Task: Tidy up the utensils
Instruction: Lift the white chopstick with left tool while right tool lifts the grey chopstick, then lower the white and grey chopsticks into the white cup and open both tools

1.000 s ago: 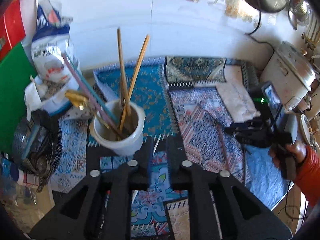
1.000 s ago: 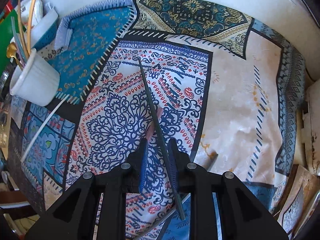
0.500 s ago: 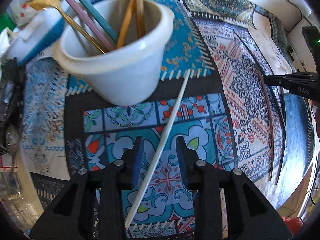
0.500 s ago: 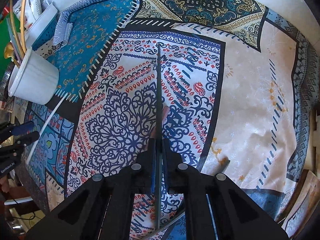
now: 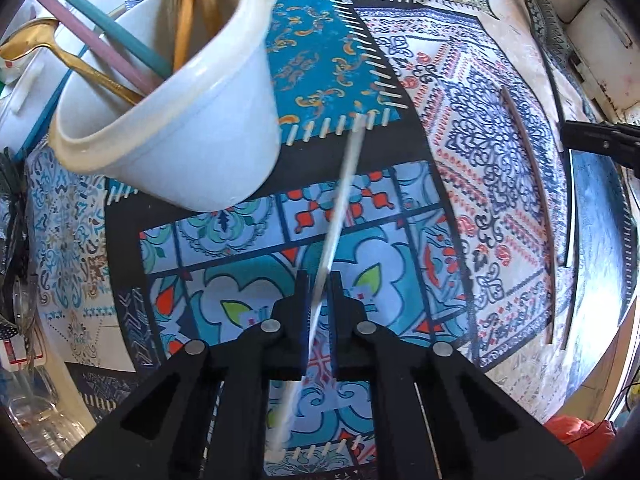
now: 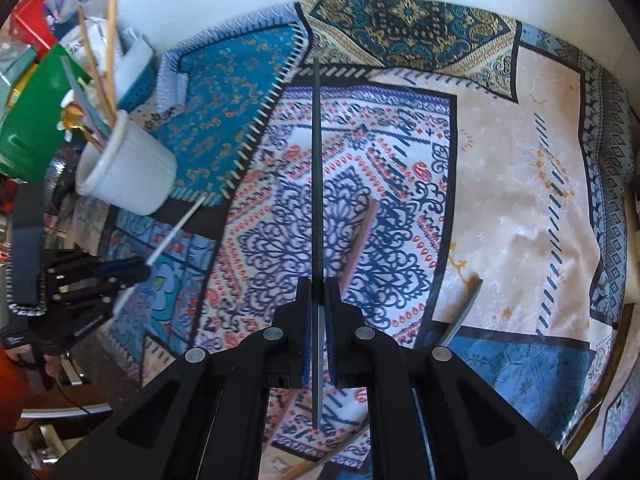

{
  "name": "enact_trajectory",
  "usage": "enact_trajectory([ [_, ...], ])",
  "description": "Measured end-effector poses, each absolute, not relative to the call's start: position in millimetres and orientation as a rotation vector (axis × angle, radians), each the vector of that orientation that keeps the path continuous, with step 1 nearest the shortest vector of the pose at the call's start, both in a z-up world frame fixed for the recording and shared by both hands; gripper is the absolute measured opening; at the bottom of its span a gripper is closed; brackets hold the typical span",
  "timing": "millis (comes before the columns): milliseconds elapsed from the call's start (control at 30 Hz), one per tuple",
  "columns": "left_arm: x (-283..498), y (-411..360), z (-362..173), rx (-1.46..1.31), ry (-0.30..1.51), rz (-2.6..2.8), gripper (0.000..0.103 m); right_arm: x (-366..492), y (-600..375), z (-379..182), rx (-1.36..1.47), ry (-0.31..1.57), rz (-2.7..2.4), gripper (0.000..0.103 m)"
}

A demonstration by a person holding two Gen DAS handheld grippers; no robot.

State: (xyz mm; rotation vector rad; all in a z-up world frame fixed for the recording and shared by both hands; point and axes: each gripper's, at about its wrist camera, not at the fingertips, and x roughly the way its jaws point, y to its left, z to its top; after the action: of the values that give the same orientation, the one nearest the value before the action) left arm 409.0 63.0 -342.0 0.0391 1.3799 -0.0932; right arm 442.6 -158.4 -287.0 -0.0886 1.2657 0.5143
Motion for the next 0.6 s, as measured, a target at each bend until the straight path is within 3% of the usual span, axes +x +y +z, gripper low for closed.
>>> enact_trajectory([
  [267,390.1,41.8,-333.6,0.015,1.342,-0.097,0.003,433.2,-137.7,-256.7,-0.089,1.171,0.565,0.006],
  [600,354.4,55.4,-258.1,-0.074,1.118,-0.058,0.003,428.7,-109.2,-232.9,-0.124,1.092,0.619,0.005],
])
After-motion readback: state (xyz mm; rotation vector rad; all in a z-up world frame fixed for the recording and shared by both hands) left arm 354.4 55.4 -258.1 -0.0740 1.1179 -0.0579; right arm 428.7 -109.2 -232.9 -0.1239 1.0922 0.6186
